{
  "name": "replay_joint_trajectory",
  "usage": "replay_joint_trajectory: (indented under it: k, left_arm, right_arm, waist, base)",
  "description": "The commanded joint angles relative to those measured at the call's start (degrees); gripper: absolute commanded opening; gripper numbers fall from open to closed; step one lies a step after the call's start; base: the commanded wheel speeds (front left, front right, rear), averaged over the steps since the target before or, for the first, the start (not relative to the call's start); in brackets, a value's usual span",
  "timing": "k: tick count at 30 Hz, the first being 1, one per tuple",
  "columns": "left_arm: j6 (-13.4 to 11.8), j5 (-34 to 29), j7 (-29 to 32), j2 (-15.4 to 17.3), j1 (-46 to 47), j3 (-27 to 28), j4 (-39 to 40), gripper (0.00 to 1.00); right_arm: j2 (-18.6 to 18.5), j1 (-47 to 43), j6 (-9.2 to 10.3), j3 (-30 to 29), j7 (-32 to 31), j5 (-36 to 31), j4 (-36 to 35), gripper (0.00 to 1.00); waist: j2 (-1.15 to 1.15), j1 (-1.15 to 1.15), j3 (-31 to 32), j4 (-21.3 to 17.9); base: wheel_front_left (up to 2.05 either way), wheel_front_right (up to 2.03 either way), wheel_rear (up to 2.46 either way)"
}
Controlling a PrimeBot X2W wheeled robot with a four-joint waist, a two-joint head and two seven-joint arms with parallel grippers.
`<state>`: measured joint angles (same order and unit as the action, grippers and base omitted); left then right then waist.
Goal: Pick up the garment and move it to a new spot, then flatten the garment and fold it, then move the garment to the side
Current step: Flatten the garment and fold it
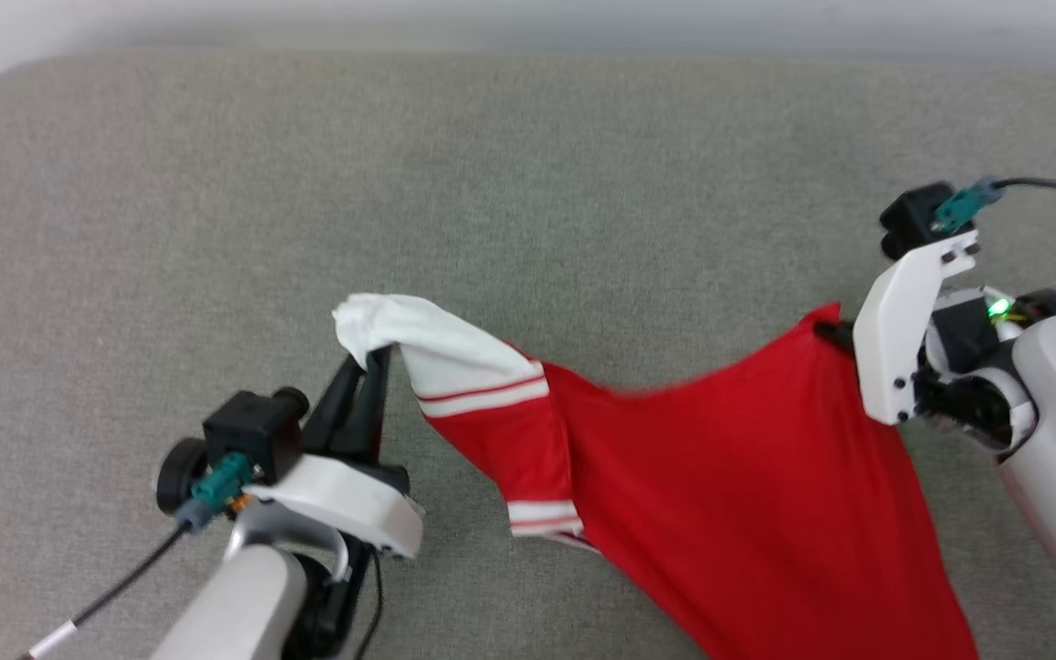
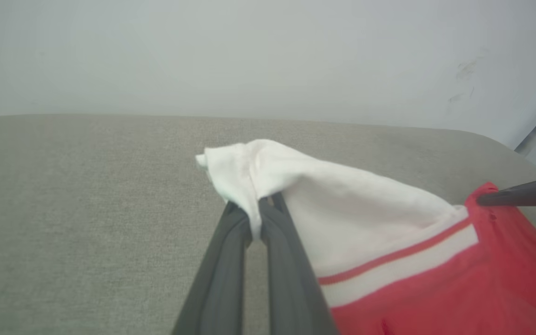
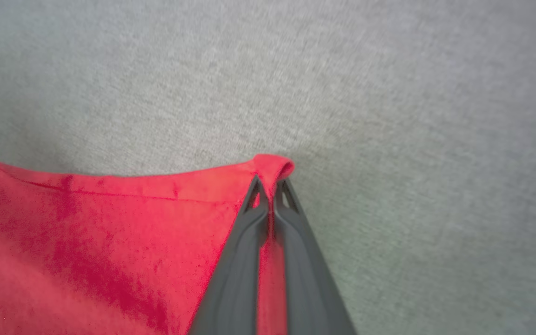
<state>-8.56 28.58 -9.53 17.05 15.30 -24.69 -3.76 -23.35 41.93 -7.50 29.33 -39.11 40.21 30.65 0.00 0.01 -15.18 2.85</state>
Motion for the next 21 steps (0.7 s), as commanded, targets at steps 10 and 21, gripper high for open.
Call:
replay_joint_trajectory:
  k: [10,21]
  left_arm:
    - [3.65,0.36,4.16,3.33,12.84,1.78,-1.37,0.00]
    - [8.86,1.47,8.22,2.08,37.15,2.89,-15.06,0.00]
  right_arm:
    - [-0.13,5.63,0.02,-5.44,9.01,-5.93,0.85,0.00]
    - [1.63,19.23,0.02,-13.24,13.62,-13.84,3.45,0.00]
  waist:
    - [0.00,-0.01,9.87,-3.87]
    - [0.00,-0.01,6.05,-6.33]
  base:
    - [0.00,0.00,0.00]
    - [0.00,0.00,0.00]
